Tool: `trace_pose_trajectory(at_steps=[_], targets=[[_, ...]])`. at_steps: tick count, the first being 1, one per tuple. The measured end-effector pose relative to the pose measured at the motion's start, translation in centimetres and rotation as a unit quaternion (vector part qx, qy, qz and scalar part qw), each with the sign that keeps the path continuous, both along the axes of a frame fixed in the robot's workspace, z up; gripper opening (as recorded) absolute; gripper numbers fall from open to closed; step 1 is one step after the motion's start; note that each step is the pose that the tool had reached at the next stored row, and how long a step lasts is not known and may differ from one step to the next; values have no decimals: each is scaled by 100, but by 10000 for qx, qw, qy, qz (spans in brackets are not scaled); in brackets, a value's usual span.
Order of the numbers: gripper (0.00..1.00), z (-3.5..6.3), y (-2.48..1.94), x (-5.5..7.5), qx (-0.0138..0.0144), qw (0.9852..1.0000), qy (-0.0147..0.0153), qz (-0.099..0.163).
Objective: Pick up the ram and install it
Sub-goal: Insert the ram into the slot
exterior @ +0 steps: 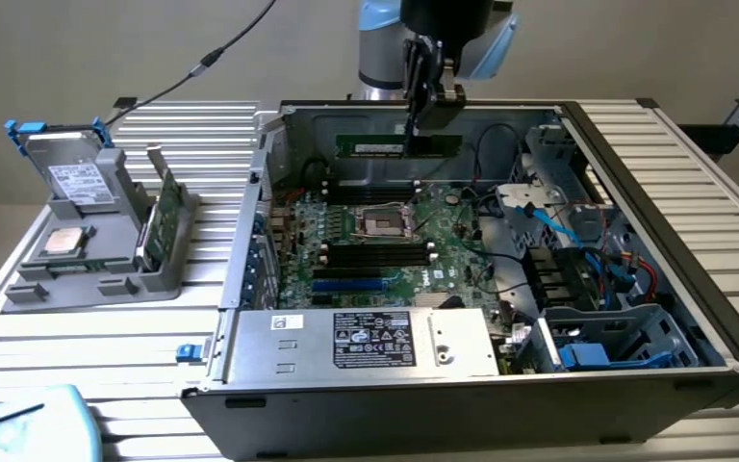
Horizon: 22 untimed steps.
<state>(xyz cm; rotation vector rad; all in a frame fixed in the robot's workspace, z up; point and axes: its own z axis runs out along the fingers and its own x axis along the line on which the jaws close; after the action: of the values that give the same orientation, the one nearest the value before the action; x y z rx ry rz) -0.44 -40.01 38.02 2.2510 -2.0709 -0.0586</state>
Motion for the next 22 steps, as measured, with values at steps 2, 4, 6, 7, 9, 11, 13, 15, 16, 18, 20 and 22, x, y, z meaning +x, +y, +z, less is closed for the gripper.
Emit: trace_pose_trajectory(at_steps=[2,4,6,7,9,11,13,15,16,18,20,22], targets=[[15,-36,4,-2,0,10000,0,0],[15,-72,5,-3,-1,10000,0,-3],[15,-108,10,-5,-1,10000,0,-29],[15,-125,13,-6,-1,10000,0,-49],[15,-163,15,-8,-1,9999,0,-126],[15,-199,15,-11,0,9998,0,-215],[15,-235,16,-11,-1,9996,0,-300],[15,-273,21,-12,0,9995,0,-326],[15,-288,24,-14,-1,9995,-3,-327],[15,-319,25,-28,-1,9995,-21,-323],[15,-351,25,-50,-1,9995,-34,-313],[15,-387,26,-83,0,9995,-45,-309]])
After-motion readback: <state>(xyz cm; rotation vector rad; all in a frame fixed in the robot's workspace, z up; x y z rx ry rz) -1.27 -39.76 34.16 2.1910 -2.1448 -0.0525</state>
